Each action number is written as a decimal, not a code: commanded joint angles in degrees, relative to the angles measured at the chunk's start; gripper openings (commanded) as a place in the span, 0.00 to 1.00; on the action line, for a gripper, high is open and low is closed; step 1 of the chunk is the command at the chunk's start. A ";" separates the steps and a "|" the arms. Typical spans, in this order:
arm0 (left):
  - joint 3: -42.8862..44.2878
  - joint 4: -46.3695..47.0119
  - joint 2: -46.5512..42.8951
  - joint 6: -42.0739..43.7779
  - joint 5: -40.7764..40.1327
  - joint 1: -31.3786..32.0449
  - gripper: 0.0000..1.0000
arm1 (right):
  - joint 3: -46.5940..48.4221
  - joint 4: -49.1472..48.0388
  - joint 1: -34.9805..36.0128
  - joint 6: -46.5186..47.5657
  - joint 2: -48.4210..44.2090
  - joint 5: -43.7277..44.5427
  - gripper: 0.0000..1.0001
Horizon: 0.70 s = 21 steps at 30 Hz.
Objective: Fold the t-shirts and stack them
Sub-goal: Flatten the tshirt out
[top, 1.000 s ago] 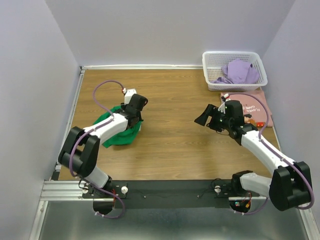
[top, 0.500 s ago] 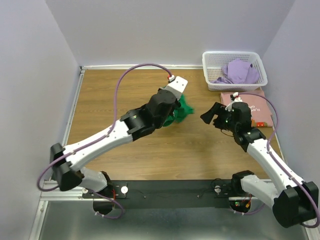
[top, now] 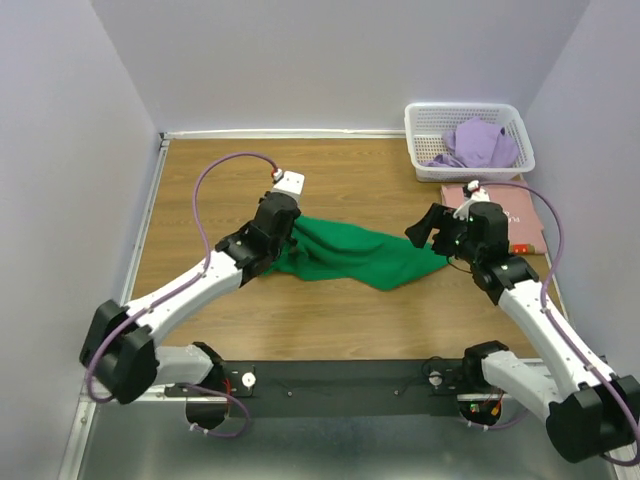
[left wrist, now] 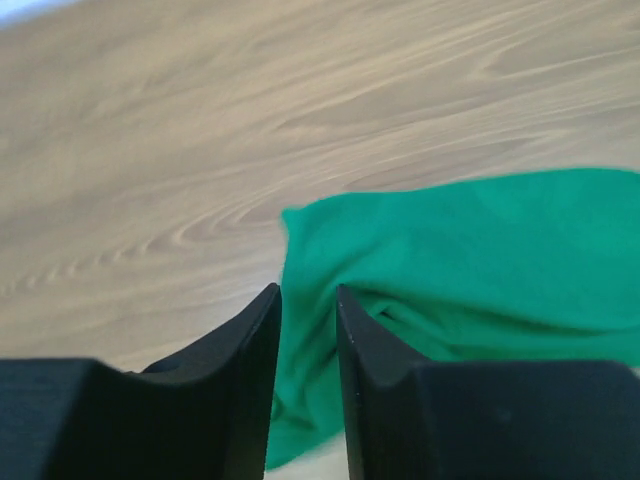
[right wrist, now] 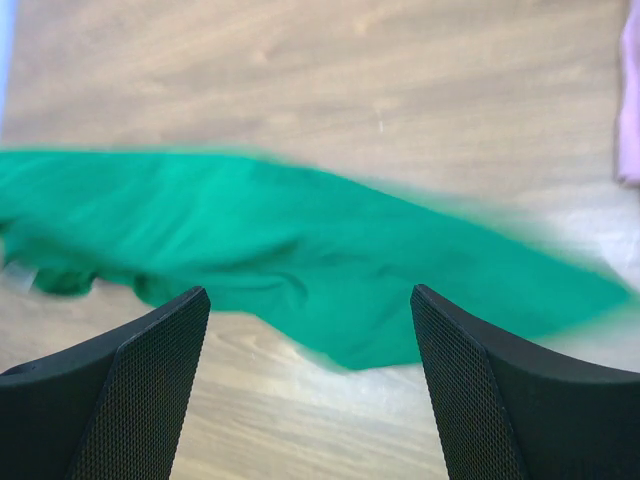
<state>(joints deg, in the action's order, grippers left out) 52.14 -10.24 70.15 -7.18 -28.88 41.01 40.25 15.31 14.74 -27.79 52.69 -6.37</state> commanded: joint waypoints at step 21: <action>-3.96 -13.31 -2.37 -45.18 12.26 5.01 0.75 | 1.85 7.80 1.25 4.14 16.30 -8.75 0.89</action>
<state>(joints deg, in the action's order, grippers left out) 53.60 -16.99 70.19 -36.40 -21.06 39.31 41.08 21.30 15.40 -25.19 67.18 -15.03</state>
